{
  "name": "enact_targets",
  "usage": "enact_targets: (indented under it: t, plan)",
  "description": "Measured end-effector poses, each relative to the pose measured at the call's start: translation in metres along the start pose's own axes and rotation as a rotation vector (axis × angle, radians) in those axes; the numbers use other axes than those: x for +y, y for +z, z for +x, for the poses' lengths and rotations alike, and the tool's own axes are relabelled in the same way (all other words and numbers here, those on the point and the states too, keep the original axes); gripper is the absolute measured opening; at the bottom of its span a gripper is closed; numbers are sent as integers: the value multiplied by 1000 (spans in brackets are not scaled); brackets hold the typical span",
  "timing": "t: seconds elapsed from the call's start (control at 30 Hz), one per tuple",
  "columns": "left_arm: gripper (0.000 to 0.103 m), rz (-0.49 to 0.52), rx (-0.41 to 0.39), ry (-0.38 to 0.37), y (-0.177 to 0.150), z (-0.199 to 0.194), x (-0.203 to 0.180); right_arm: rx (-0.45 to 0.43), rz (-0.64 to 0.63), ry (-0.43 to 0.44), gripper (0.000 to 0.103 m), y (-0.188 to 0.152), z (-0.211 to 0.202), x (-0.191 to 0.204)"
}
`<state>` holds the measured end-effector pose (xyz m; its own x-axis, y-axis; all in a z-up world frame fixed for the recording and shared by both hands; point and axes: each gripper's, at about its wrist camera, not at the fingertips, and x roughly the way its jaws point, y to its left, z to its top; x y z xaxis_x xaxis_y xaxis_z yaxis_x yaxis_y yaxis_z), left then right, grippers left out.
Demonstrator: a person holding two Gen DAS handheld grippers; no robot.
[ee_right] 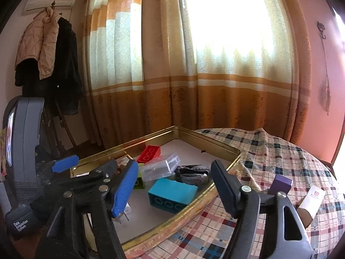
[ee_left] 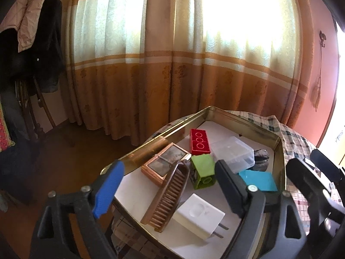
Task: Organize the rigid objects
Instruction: 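Grasp the white Oriental Club box with the right gripper while the left reaches toward the purple cube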
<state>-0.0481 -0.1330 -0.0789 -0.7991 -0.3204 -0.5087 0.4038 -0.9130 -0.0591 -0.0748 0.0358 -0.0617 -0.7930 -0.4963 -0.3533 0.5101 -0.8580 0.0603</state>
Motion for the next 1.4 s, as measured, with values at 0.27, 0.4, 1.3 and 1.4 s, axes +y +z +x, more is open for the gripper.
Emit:
enact_targets:
  t: [0.27,0.4,1.3,1.4]
  plan:
    - [99,31,4,-80,2,-12,-31,49,46,-172,82,-4,-7,-45]
    - [103,79,-15,-127,6,-22,-59,89,131,-311,86,-6,-12,-91]
    - [103,274,94,-248,-1,6,-178,421,217,-492,62,-22,35,-181]
    - [103,278,105,-246,-3,9,-180,415,212,-479,62,-23,30,-183]
